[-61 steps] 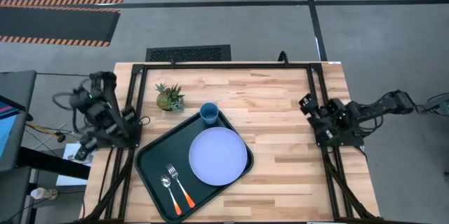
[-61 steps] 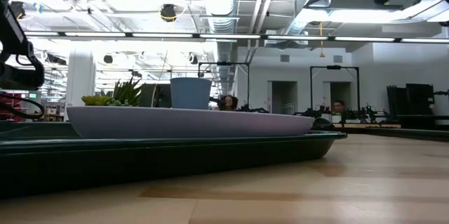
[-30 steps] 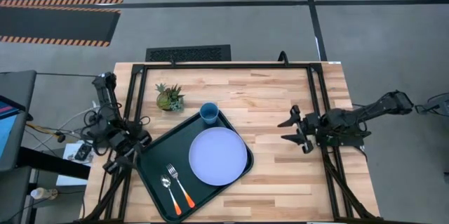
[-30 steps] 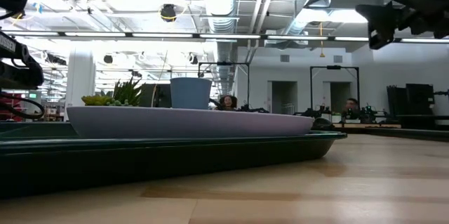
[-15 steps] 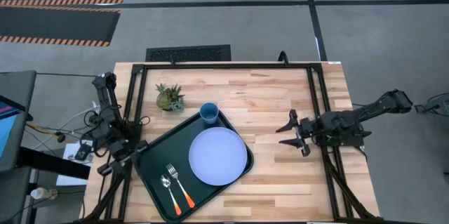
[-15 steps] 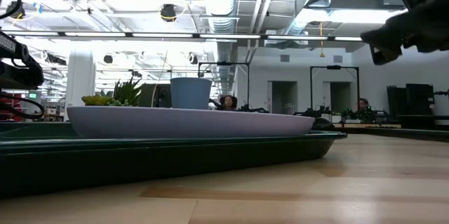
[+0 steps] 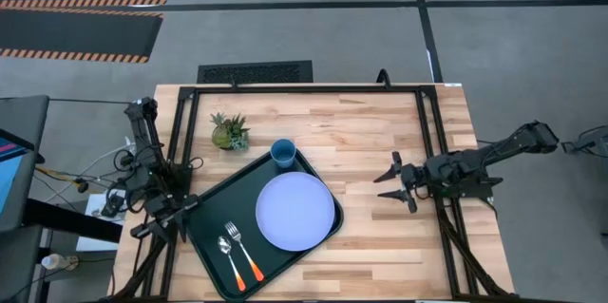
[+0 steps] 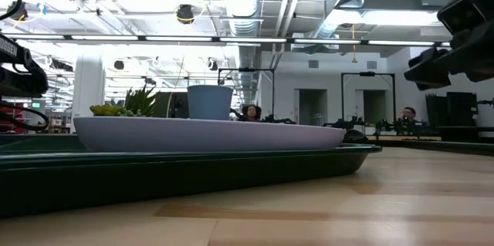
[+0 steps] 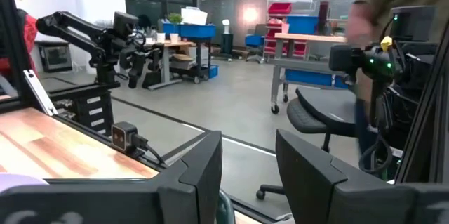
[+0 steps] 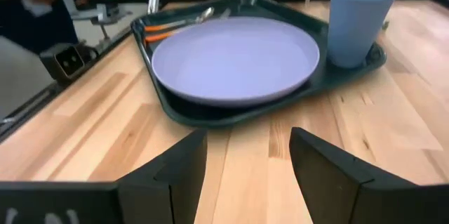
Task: Pick and place plate/cup/fork/spoon on tray
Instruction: Return to Home Position
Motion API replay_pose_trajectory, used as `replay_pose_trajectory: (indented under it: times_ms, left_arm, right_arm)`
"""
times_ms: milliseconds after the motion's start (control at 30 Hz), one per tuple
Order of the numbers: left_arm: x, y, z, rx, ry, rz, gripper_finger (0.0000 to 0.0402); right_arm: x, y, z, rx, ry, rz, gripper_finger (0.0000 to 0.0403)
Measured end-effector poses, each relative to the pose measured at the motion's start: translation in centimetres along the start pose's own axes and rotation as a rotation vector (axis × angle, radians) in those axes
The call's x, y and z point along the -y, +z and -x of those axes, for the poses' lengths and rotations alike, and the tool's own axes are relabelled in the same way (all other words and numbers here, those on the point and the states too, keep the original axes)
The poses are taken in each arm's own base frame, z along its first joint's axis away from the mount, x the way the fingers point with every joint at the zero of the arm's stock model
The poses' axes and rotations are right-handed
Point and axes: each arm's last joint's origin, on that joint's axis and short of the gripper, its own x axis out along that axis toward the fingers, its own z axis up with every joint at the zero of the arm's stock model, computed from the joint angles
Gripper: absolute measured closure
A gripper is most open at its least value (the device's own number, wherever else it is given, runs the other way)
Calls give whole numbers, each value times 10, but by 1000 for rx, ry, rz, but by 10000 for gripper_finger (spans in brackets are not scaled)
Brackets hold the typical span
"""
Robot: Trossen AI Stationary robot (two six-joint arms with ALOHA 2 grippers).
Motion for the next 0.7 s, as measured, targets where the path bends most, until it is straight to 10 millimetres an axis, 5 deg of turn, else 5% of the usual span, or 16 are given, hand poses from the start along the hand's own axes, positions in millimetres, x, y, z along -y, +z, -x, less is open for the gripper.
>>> replay_pose_trajectory:
  times_ms: [700]
  left_arm:
    - [0, 0, 0, 1, 2, 8, 278]
  right_arm:
    - [0, -4, 0, -43, -4, 4, 175]
